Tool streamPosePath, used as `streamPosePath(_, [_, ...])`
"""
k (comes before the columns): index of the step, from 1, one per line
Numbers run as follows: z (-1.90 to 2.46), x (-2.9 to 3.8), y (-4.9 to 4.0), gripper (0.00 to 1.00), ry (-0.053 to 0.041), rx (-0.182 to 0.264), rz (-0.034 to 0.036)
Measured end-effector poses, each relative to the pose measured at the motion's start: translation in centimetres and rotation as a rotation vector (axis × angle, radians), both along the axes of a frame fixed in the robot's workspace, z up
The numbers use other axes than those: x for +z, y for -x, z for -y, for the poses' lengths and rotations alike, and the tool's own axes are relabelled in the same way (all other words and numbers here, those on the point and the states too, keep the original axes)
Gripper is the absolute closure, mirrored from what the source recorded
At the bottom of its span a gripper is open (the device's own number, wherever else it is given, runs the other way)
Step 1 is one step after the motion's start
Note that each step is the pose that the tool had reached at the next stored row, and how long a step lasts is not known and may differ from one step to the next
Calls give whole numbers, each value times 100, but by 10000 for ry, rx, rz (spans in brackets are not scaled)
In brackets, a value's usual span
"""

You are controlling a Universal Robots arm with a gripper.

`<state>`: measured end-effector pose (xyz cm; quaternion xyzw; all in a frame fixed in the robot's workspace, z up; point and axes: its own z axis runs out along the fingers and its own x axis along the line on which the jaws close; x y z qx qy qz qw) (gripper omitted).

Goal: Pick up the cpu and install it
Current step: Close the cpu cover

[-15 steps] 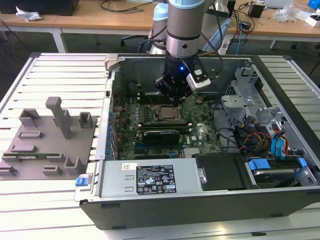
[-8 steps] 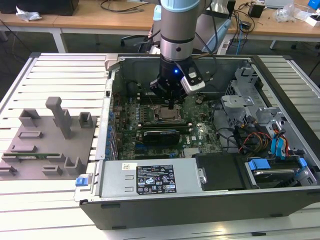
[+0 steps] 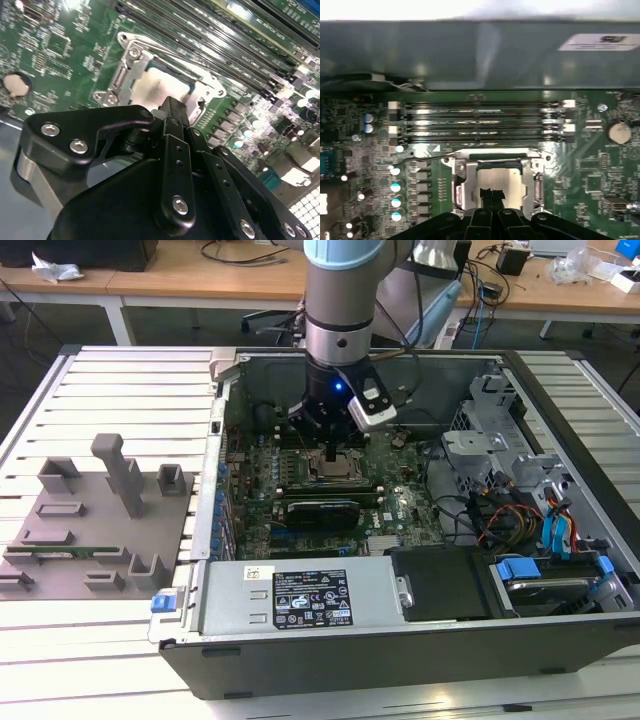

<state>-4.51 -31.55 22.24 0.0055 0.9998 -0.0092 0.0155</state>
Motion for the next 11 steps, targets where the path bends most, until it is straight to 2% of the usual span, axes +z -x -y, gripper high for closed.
streamPosePath(5, [0, -36, 124, 89, 1, 112, -1])
streamPosePath(11, [1, -64, 159, 89, 3, 227, -2])
